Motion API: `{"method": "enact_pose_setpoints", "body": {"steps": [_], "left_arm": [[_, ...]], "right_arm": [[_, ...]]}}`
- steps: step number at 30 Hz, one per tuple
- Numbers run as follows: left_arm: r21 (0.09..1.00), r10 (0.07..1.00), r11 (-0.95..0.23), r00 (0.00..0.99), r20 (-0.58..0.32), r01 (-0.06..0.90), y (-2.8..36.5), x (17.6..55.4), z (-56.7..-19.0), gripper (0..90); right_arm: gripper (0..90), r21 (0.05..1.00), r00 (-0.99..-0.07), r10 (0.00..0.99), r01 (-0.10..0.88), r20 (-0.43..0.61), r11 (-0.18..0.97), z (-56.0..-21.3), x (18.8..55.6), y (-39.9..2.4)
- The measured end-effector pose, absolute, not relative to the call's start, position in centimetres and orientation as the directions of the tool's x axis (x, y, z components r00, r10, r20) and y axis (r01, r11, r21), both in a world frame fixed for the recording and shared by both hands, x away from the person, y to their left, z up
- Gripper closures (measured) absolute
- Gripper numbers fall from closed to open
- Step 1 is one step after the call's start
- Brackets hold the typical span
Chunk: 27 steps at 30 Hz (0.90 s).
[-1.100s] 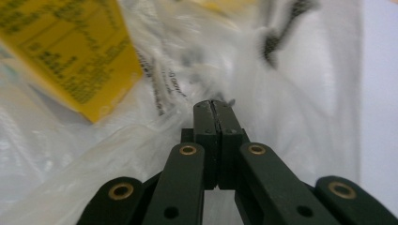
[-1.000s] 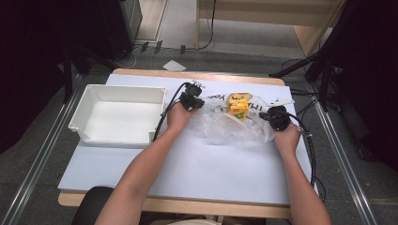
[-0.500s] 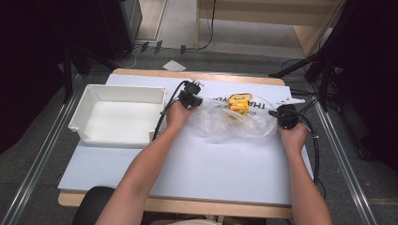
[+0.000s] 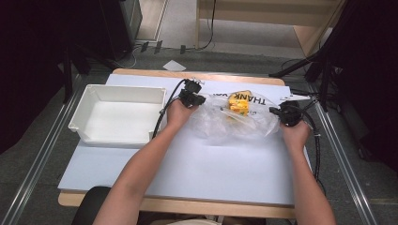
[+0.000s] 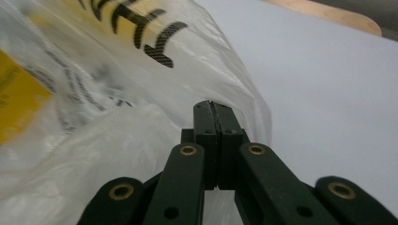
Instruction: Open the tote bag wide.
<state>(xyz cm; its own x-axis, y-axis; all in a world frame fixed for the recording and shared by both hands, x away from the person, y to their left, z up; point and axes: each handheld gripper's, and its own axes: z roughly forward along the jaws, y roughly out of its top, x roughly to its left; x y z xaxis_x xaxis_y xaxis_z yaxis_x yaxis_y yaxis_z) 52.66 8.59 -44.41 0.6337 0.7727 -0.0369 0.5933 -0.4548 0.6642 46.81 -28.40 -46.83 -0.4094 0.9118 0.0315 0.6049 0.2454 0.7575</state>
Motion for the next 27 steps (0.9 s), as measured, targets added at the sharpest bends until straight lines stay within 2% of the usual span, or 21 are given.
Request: {"method": "enact_pose_setpoints", "body": {"steps": [12,20,27], "left_arm": [[0.709,0.727,-0.449,0.683,-0.064,0.544,8.6,51.0,-40.5,82.5],[0.741,0.690,-0.454,0.721,-0.060,0.496,7.7,49.2,-37.3,83.0],[0.758,0.671,-0.427,0.734,-0.100,0.494,7.2,46.8,-37.2,82.4]], "right_arm": [[90.0,0.793,-0.490,0.870,0.547,0.044,0.268,-42.1,45.6,-27.6],[90.0,0.825,-0.536,0.843,0.492,0.035,0.278,-37.4,43.9,-25.3],[90.0,0.850,-0.539,0.841,0.468,0.057,0.243,-37.4,41.8,-24.2]]}}
